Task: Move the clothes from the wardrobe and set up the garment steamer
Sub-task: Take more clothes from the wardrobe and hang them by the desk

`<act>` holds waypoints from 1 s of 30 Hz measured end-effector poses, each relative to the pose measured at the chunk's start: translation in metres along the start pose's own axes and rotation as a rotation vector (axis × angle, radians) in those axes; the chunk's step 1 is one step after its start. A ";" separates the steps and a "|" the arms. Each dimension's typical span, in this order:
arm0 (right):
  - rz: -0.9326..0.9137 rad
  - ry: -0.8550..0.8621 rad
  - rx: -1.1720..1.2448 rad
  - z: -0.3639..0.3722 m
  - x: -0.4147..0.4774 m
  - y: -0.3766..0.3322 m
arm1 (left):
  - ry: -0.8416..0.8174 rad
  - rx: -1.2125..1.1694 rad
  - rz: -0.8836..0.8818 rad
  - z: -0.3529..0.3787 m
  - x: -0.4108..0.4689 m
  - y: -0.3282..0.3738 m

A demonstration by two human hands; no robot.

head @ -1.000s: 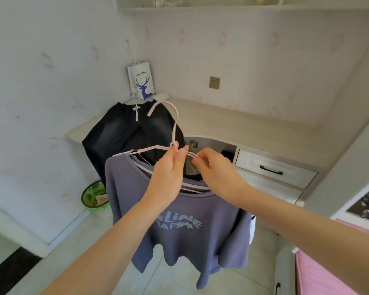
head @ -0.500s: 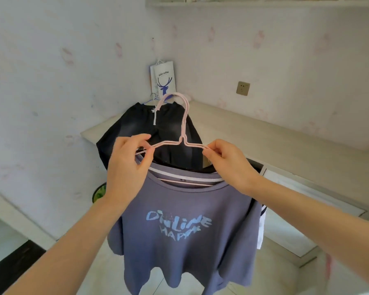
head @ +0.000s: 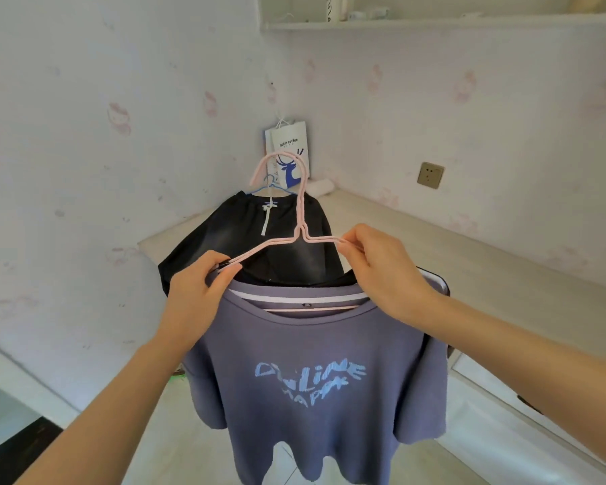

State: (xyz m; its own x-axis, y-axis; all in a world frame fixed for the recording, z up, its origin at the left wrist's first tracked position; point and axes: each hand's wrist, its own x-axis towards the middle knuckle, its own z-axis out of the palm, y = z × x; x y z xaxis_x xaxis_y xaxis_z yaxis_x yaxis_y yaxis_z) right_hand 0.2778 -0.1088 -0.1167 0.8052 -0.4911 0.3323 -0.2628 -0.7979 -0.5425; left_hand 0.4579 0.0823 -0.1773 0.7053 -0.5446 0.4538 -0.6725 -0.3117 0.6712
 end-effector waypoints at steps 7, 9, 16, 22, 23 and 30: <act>-0.210 0.086 -0.249 -0.014 0.055 0.031 | 0.095 -0.024 0.022 0.014 0.058 0.004; -0.170 0.068 -0.217 -0.014 0.069 0.041 | 0.101 -0.024 0.021 0.017 0.076 0.000; -0.019 0.021 -0.133 0.012 0.125 0.074 | 0.106 -0.021 0.052 0.012 0.149 -0.038; -0.069 0.057 -0.216 0.046 0.196 0.073 | 0.139 -0.004 0.075 -0.009 0.224 -0.073; -0.075 0.078 -0.213 0.051 0.210 0.069 | 0.147 0.004 0.078 -0.013 0.238 -0.079; -0.046 0.251 -0.201 0.072 0.300 0.040 | 0.205 0.062 0.106 -0.037 0.335 -0.110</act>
State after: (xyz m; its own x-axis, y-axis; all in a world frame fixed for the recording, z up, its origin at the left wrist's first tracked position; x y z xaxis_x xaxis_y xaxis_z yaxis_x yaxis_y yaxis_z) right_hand 0.5478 -0.2625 -0.0944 0.6687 -0.5041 0.5466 -0.3491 -0.8619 -0.3678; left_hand 0.7762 -0.0373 -0.0774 0.6567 -0.4093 0.6334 -0.7531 -0.3121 0.5791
